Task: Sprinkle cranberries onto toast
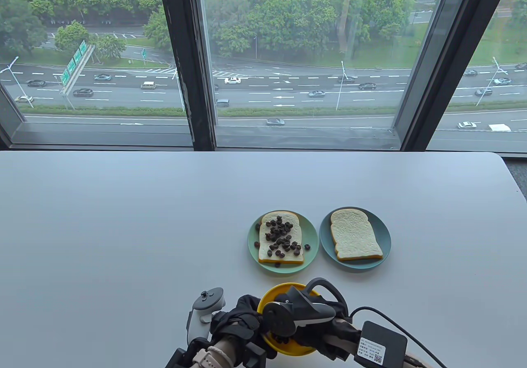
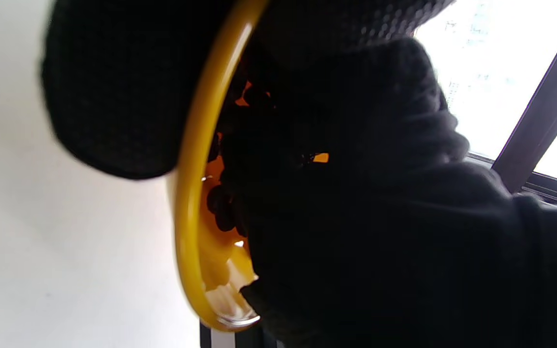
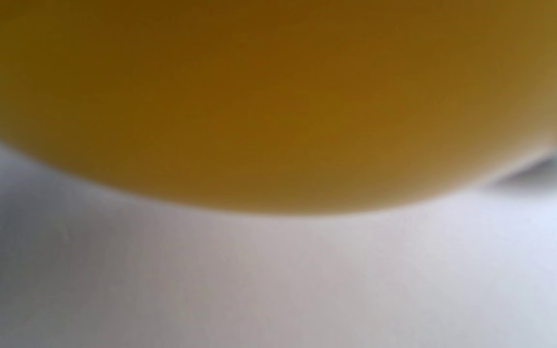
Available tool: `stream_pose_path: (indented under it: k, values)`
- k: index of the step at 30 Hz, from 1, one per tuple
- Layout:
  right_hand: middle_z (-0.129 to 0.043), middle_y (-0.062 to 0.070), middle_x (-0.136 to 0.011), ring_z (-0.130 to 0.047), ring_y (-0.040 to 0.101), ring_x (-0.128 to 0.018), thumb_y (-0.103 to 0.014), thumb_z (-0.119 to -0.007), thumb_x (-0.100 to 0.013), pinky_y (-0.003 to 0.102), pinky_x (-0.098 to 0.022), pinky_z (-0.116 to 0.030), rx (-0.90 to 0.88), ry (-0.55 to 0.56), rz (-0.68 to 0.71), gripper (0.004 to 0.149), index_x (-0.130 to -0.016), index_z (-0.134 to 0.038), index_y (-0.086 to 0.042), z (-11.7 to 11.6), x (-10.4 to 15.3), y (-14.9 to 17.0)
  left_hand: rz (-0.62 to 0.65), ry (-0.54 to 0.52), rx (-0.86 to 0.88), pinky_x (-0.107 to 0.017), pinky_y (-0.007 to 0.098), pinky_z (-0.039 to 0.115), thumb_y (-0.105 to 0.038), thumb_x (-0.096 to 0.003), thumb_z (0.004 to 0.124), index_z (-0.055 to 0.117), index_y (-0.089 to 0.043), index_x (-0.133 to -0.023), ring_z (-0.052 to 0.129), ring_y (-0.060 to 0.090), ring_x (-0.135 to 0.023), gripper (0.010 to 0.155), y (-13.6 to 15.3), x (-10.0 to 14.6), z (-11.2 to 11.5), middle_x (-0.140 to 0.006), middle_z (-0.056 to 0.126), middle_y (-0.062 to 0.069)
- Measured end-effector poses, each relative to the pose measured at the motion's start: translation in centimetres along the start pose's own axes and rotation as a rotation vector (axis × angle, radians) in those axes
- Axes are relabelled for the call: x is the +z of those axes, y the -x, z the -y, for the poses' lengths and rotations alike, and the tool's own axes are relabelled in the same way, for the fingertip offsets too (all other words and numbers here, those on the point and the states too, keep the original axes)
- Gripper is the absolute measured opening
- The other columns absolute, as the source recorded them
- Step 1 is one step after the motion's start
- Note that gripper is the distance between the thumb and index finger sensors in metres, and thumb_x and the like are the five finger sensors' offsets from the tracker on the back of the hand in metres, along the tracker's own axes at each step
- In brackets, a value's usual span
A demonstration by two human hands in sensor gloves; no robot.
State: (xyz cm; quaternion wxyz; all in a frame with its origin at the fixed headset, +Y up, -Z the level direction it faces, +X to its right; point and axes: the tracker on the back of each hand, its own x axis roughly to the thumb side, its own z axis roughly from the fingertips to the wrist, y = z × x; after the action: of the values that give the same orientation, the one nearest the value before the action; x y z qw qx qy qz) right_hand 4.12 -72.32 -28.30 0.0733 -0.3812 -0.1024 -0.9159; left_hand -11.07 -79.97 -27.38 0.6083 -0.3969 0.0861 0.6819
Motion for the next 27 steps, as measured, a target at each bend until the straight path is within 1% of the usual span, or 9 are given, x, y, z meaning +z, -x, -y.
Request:
stream_pose_path:
  k: [2, 4, 6, 9, 13, 17, 20, 24, 27]
  values:
    - [-0.074, -0.003, -0.080, -0.087, 0.027, -0.060, -0.031, -0.086, -0.032, 0.018, -0.028, -0.097, -0.005, 0.053, -0.003, 0.043, -0.072, -0.070, -0.036, 0.0, 0.2, 0.1, -0.007, -0.008, -0.019, -0.023, 0.040, 0.098, -0.014, -0.0436, 0.076, 0.041, -0.026, -0.087, 0.074, 0.035, -0.047, 0.057, 0.0, 0.0, -0.2, -0.069, 0.058, 0.017]
    - [-0.078, -0.006, -0.076, -0.090, 0.026, -0.057, -0.031, -0.087, -0.030, 0.017, -0.025, -0.098, -0.024, 0.107, -0.019, 0.040, -0.067, -0.075, -0.037, -0.1, 0.4, 0.4, -0.002, -0.014, -0.039, -0.023, 0.040, 0.098, -0.015, -0.0440, 0.076, 0.041, -0.026, -0.087, 0.075, 0.035, -0.047, 0.057, -0.1, -0.1, -0.5, -0.070, 0.059, 0.017]
    - [-0.081, -0.007, -0.073, -0.091, 0.025, -0.055, -0.031, -0.088, -0.029, 0.016, -0.024, -0.099, -0.049, 0.127, -0.024, 0.037, -0.064, -0.077, -0.037, 0.0, 0.4, 0.7, -0.008, -0.024, -0.050, -0.023, 0.040, 0.098, -0.015, -0.0441, 0.076, 0.041, -0.026, -0.088, 0.075, 0.035, -0.047, 0.057, -0.2, -0.1, -0.6, -0.070, 0.059, 0.017]
    - [-0.083, -0.007, -0.071, -0.092, 0.022, -0.055, -0.030, -0.088, -0.027, 0.016, -0.023, -0.099, -0.087, 0.189, -0.028, 0.035, -0.061, -0.080, -0.038, 0.4, 0.9, 1.3, -0.021, -0.026, -0.059, -0.023, 0.038, 0.098, -0.016, -0.0444, 0.075, 0.041, -0.026, -0.088, 0.076, 0.034, -0.048, 0.056, -0.2, -0.1, -0.7, -0.071, 0.060, 0.016]
    - [-0.084, -0.007, -0.070, -0.093, 0.023, -0.054, -0.030, -0.088, -0.027, 0.016, -0.022, -0.099, -0.145, 0.253, -0.050, 0.033, -0.059, -0.081, -0.037, 1.6, 1.9, 2.5, -0.033, -0.023, -0.040, -0.023, 0.037, 0.098, -0.017, -0.0447, 0.075, 0.041, -0.026, -0.088, 0.077, 0.033, -0.048, 0.055, 0.0, 0.0, -0.7, -0.071, 0.061, 0.015]
    - [-0.084, -0.007, -0.070, -0.093, 0.022, -0.054, -0.030, -0.088, -0.027, 0.015, -0.022, -0.099, -0.246, 0.256, -0.054, 0.033, -0.059, -0.081, -0.037, 2.3, 2.4, 3.6, -0.026, -0.021, -0.032, -0.023, 0.037, 0.098, -0.017, -0.0447, 0.075, 0.041, -0.026, -0.088, 0.077, 0.033, -0.048, 0.055, -0.2, 0.1, -0.7, -0.071, 0.061, 0.015]
    - [-0.084, -0.007, -0.070, -0.093, 0.023, -0.054, -0.029, -0.088, -0.027, 0.015, -0.022, -0.099, -0.341, 0.264, -0.053, 0.033, -0.059, -0.081, -0.037, 2.9, 2.8, 4.5, -0.020, -0.026, -0.067, -0.023, 0.037, 0.098, -0.017, -0.0446, 0.075, 0.042, -0.025, -0.088, 0.077, 0.033, -0.047, 0.055, -0.4, 0.1, -0.8, -0.071, 0.061, 0.016]
    - [-0.084, -0.006, -0.070, -0.093, 0.023, -0.054, -0.029, -0.088, -0.028, 0.015, -0.023, -0.099, -0.453, 0.254, -0.062, 0.033, -0.060, -0.081, -0.037, 3.4, 2.9, 5.8, -0.038, 0.009, -0.018, -0.023, 0.037, 0.098, -0.017, -0.0446, 0.075, 0.042, -0.025, -0.088, 0.077, 0.033, -0.047, 0.055, -0.1, -0.2, -0.8, -0.071, 0.061, 0.016]
    - [-0.084, -0.006, -0.070, -0.093, 0.023, -0.054, -0.029, -0.088, -0.028, 0.015, -0.023, -0.099, -0.509, 0.270, -0.090, 0.033, -0.060, -0.081, -0.037, 4.1, 2.9, 7.3, -0.042, 0.017, -0.033, -0.022, 0.037, 0.098, -0.017, -0.0447, 0.075, 0.042, -0.025, -0.088, 0.077, 0.033, -0.047, 0.055, 0.0, -0.2, -0.7, -0.071, 0.061, 0.016]
